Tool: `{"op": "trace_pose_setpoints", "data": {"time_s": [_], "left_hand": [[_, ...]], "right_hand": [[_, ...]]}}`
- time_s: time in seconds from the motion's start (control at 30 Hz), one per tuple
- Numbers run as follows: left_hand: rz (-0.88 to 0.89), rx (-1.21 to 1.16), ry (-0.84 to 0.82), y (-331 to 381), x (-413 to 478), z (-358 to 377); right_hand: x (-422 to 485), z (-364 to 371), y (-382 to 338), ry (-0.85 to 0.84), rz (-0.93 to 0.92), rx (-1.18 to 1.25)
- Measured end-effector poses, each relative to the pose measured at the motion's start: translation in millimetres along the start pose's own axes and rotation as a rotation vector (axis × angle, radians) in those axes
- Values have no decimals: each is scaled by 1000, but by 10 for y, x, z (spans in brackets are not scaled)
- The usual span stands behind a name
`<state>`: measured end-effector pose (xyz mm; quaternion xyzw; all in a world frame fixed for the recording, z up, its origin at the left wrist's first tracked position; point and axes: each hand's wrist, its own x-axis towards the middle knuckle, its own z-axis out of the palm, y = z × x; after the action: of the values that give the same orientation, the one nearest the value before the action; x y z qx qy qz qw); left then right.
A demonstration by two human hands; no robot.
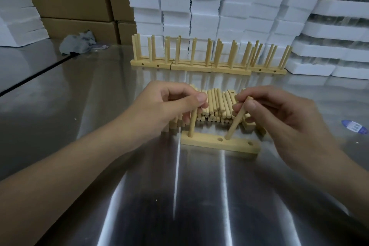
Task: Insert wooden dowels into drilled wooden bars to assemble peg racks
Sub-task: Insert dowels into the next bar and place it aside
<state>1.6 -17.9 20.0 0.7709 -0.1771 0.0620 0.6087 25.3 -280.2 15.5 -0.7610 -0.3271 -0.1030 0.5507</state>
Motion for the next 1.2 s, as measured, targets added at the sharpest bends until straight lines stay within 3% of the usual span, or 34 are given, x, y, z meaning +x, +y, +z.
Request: {"op": "trace_pose_setpoints", "data": {"time_s": [0.37,0.67,0.73,0.9,1.03,1.2], "left_hand": [[20,41,-4,-51,24,-26],[12,109,60,-37,11,8],[67,150,85,-14,-15,45],[390,500,202,20,-73,133],[514,620,103,42,-106,208],[542,689,-18,-3,-141,258]], "right_hand": [[22,163,-2,-17,-104,-18],[21,133,-44,-73,-30,-16],[12,158,-24,-87,5,-25],[13,153,41,-115,16,-54],[-3,157,118,-150,16,-104],[-9,190,192,-147,-33,-130]]}}
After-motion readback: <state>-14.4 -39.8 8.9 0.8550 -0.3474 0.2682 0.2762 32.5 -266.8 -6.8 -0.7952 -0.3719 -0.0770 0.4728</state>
